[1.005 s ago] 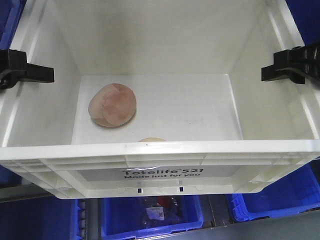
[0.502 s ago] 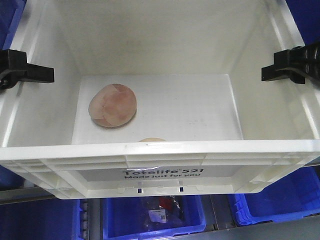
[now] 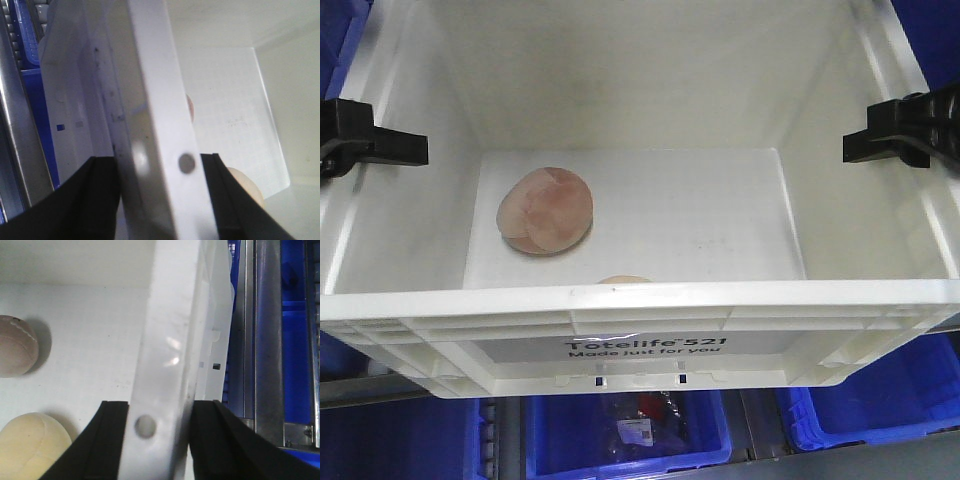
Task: Place moving items into box and shelve
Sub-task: 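Hold the crate level with both grippers above the blue bins, then push the crate with both grippers forward onto the roller shelf lane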
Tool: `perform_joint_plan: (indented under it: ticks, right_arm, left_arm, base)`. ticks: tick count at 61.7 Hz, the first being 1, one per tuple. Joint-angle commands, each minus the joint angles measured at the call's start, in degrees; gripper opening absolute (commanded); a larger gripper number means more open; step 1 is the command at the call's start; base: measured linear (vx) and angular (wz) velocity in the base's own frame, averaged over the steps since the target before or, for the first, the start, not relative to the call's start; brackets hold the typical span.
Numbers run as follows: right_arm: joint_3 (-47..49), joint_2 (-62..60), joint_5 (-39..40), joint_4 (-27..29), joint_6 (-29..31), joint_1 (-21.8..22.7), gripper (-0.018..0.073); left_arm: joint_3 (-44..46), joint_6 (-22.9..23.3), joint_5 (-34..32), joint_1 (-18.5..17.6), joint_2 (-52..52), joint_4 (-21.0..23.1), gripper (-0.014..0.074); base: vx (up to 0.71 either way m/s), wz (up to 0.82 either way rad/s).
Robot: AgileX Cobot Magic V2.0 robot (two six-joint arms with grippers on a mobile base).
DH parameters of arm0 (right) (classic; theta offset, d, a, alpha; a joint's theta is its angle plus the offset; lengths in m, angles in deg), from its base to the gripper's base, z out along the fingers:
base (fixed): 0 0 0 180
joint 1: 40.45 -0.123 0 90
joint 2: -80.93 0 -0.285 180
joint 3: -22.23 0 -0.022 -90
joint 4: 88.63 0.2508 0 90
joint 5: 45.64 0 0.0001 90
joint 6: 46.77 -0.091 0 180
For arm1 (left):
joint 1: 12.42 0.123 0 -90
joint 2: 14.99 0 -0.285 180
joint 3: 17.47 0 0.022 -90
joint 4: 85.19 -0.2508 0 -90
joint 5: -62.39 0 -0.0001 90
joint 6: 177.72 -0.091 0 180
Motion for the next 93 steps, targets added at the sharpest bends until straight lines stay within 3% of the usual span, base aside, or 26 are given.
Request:
perform_joint_plan:
  ticks: [1,34,55,66,77,93]
  right_arm:
    - [2.8,-1.8,5.5,7.8,1.3,-0.4,-0.0006]
    - [2.8,-1.8,5.5,7.8,1.3,-0.4,-0.0006]
    - [2.8,-0.8,10.0,5.5,1.3,-0.4,-0.0006]
    - [2.8,0.8,14.3,4.3,1.3,-0.4,-0.0006]
    - [2.8,4.6,21.4,4.3,1.3,-0.4,-0.0006]
    - [2.8,13.3,32.7,5.7,1.3,-0.4,-0.0006]
  left_arm:
    - [2.6,-1.0,-4.9,-0.6,-1.6,10.4,-0.0003]
    - [2.6,-1.0,-5.4,-0.6,-1.6,10.4,-0.0003]
    - [2.6,-1.0,-10.9,-0.6,0.7,10.4,-0.0003]
    - [2.6,-1.0,-12.4,-0.6,5.7,10.5,-0.0003]
    - [2.6,-1.0,-18.9,-0.6,11.2,10.6,-0.0003]
    - [2.6,-1.0,-26.1,-0.6,18.6,16.9,0.0004]
  base:
    - [0.00,0.00]
    - [0.00,0.00]
    - [0.00,0.00]
    - [0.00,0.00]
    - [0.00,0.00]
    - [0.00,0.00]
